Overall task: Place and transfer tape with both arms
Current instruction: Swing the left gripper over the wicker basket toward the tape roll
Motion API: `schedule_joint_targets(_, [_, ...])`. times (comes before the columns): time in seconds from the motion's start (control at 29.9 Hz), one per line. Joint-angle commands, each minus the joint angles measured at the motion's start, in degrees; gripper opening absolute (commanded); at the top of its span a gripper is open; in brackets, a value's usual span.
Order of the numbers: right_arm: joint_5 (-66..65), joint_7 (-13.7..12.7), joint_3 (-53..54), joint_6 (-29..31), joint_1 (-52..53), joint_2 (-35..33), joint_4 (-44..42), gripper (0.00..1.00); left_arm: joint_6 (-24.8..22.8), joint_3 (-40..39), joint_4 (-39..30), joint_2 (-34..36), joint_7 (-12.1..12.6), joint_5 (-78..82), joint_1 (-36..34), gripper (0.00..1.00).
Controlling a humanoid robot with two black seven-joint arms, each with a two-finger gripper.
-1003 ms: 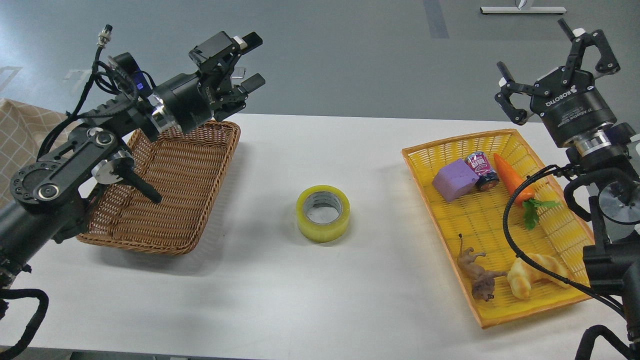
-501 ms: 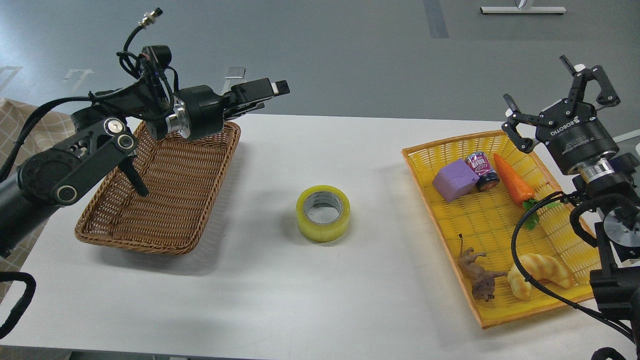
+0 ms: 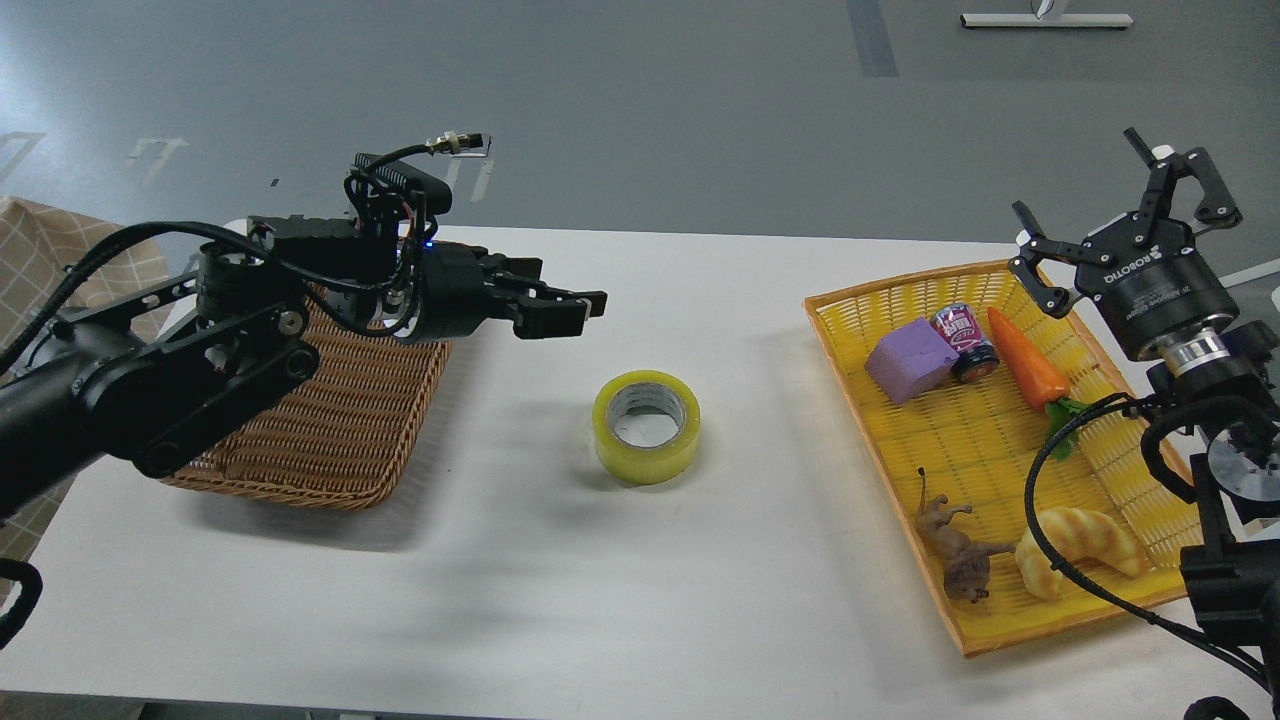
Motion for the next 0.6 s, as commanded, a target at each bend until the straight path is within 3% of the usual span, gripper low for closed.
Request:
schedule_joint_targets(0.0, [0.00, 0.00, 0.09, 0.00, 0.14, 0.00, -0.01, 1.00, 0.00, 2.14, 0.06, -0.62, 1.71, 1.49, -0.70, 0.98])
schedule_joint_targets(0.2, [0.00, 0.00, 0.10, 0.00, 0.31, 0.00, -0.54, 1.00, 0.00, 7.95, 0.76, -2.03, 5.85, 1.67, -4.48, 0.98])
schedule_joint_targets(0.37, [0.00, 0.00, 0.10, 0.00, 0.31, 0.09, -1.15, 1.00, 0.00, 8.13, 1.90, -5.62, 11.29, 1.67, -4.13, 0.98])
schedule_joint_targets(0.57, [0.00, 0.00, 0.18, 0.00, 0.40, 0.00, -1.24, 1.00, 0.00, 8.21, 2.69, -8.70, 13.76, 1.67, -3.87, 0.98])
